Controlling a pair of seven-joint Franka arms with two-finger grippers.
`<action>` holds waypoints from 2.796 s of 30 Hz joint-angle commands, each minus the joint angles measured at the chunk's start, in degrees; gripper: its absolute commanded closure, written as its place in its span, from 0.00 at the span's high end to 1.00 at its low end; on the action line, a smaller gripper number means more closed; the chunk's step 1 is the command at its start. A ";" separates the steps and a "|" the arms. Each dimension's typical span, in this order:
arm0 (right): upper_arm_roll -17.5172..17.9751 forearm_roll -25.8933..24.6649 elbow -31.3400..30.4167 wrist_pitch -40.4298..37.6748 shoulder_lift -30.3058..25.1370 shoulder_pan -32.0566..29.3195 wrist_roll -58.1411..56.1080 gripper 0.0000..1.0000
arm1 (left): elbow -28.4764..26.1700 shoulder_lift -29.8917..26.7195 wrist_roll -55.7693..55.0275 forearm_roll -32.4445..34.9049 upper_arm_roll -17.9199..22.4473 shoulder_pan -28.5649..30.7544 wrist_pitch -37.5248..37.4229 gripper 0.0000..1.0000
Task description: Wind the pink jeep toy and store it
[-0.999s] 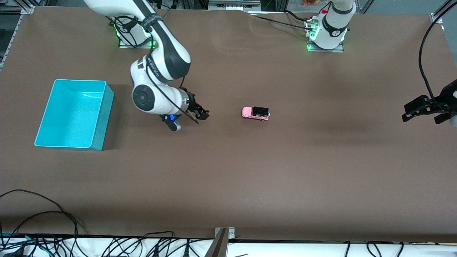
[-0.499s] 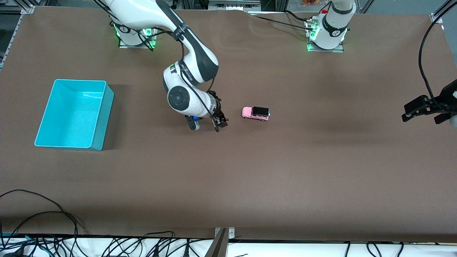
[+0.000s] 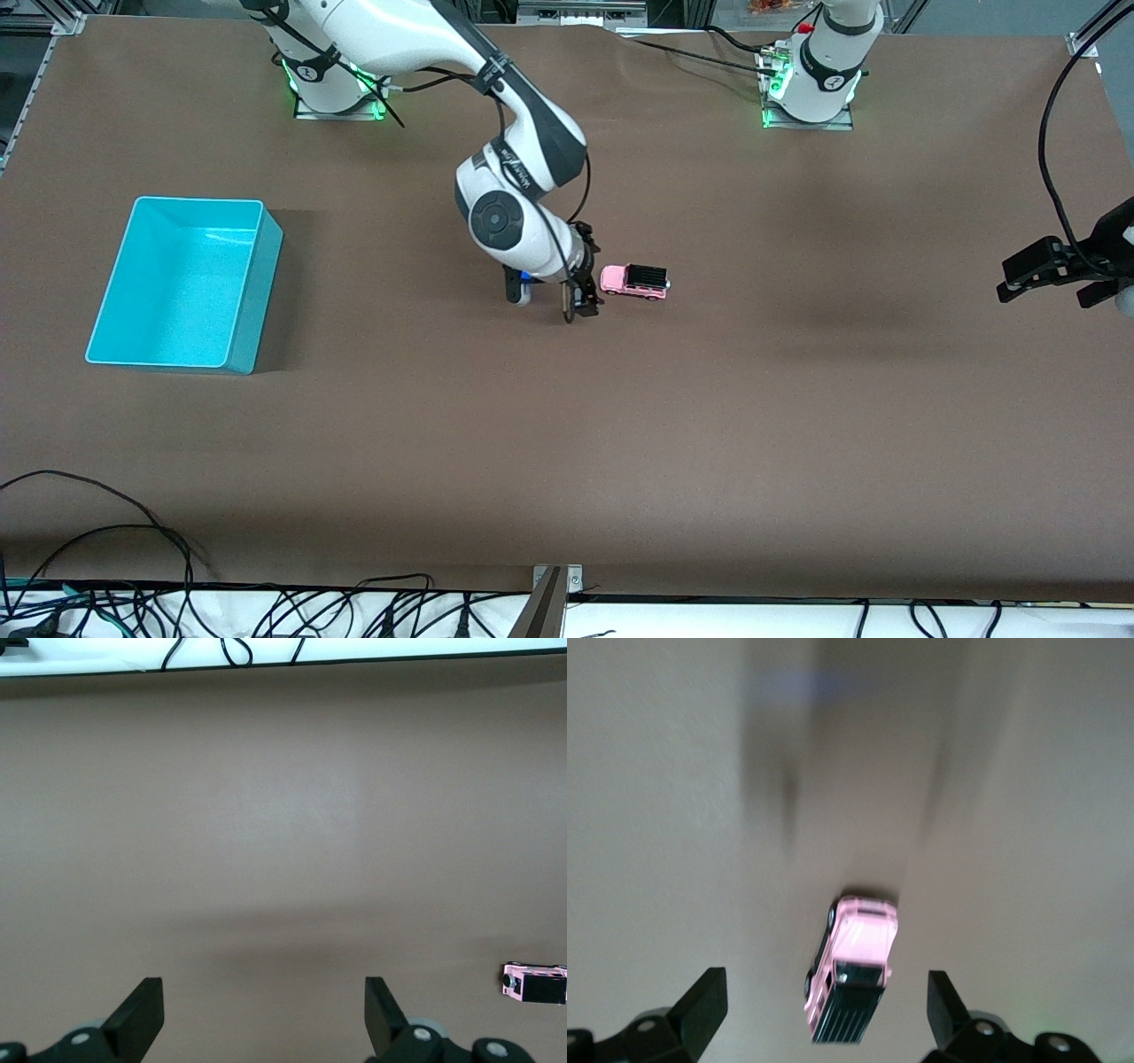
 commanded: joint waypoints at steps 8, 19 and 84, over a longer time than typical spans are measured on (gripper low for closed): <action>-0.56 0.62 2.00 7.49 4.41 4.87 8.95 1.00 | -0.75 -1.50 0.95 -1.50 -1.27 0.26 -0.88 1.00; -0.91 -0.69 6.38 9.08 9.59 5.40 12.90 1.00 | -0.66 -1.23 0.78 -1.58 -1.18 0.53 -0.79 1.00; -8.82 -12.30 9.82 3.98 10.22 9.71 16.77 0.00 | -0.31 -1.23 0.60 -1.23 -0.83 1.84 -0.36 1.00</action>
